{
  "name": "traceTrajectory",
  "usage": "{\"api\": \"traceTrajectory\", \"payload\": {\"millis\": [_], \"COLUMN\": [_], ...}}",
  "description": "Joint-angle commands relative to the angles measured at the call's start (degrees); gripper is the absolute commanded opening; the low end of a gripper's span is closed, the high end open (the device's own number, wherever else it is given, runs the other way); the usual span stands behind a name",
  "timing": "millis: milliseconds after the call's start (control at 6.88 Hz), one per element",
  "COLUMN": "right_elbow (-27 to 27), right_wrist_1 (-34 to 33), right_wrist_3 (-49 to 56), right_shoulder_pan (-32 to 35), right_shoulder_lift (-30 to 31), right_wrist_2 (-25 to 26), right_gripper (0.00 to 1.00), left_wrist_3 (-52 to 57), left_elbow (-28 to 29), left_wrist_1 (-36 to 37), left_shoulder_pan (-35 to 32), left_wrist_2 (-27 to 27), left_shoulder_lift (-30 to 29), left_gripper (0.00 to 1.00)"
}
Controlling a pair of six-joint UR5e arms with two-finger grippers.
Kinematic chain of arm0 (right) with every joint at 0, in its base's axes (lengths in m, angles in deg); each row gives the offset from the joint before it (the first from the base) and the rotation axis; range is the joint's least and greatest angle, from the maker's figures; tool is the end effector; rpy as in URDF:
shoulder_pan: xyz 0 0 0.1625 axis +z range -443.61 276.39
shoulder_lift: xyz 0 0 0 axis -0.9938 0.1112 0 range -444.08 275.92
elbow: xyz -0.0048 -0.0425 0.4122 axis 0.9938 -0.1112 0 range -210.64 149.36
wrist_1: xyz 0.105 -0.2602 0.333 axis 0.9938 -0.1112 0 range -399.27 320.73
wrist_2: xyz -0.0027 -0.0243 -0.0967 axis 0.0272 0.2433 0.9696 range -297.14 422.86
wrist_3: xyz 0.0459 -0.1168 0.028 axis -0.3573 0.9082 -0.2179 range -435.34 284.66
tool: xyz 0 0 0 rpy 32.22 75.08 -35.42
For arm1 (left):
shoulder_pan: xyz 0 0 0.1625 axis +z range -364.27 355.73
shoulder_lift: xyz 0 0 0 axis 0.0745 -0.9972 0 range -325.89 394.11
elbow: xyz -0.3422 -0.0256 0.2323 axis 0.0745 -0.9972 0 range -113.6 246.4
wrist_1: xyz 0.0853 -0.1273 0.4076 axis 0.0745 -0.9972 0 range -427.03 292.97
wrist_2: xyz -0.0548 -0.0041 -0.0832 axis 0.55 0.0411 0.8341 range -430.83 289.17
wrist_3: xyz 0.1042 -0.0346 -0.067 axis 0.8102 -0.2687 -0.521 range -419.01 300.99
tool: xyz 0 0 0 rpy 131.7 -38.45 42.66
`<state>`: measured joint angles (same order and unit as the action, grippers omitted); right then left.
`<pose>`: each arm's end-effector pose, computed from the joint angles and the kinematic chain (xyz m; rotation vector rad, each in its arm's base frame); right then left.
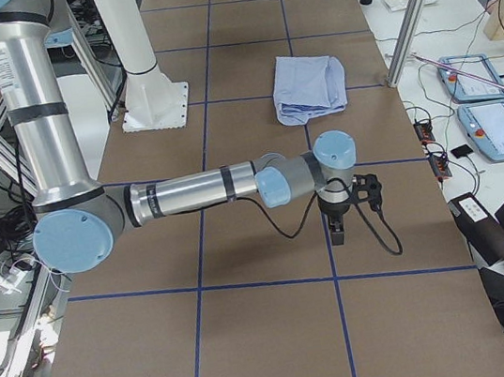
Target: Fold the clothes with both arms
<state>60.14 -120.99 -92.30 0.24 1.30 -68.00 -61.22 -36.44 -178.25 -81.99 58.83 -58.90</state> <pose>-0.0118 -0.5681 0.6075 0.0819 -0.7412 0.0947 0.0690 -0.5578 0.4821 0.5337 0.7438 0.3872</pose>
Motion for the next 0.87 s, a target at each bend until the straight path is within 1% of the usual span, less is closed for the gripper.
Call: {"api": "traceTrajectory", "payload": {"millis": [0,145,291,436,582,727], "right_elbow": [3.6,3.6,4.0,4.1,5.1,2.8], "right_wrist_1": [-0.1,-0.3,-2.4,-2.4,-2.4,-1.3], "right_wrist_3": [6.0,6.1,6.1,6.2,6.2,5.6], "right_shoulder_pan": [3.5,3.2,3.4,3.4,3.5,3.2], "right_shoulder_lift": [7.6,7.3,6.9,7.5,8.0,7.4], "right_wrist_2": [-1.3,-2.6,-2.7,-1.7,-1.6,-1.6], "right_gripper": [1.0,1.0,1.0,1.0,1.0,1.0], "left_wrist_3": [3.3,2.9,-0.3,-4.2,-4.2,-4.5], "left_elbow": [-4.1,-4.1,-3.3,-3.5,-4.6,-4.8], "left_wrist_1": [0.8,0.8,0.8,0.8,0.3,0.6], "left_shoulder_pan": [-4.4,-6.5,-6.5,-6.5,-6.6,-6.3], "left_wrist_2": [4.2,6.2,6.3,6.3,6.3,4.9], "left_shoulder_lift": [9.0,10.8,11.6,11.7,11.7,10.7], "left_gripper": [0.99,0.99,0.99,0.99,0.99,0.99]}}
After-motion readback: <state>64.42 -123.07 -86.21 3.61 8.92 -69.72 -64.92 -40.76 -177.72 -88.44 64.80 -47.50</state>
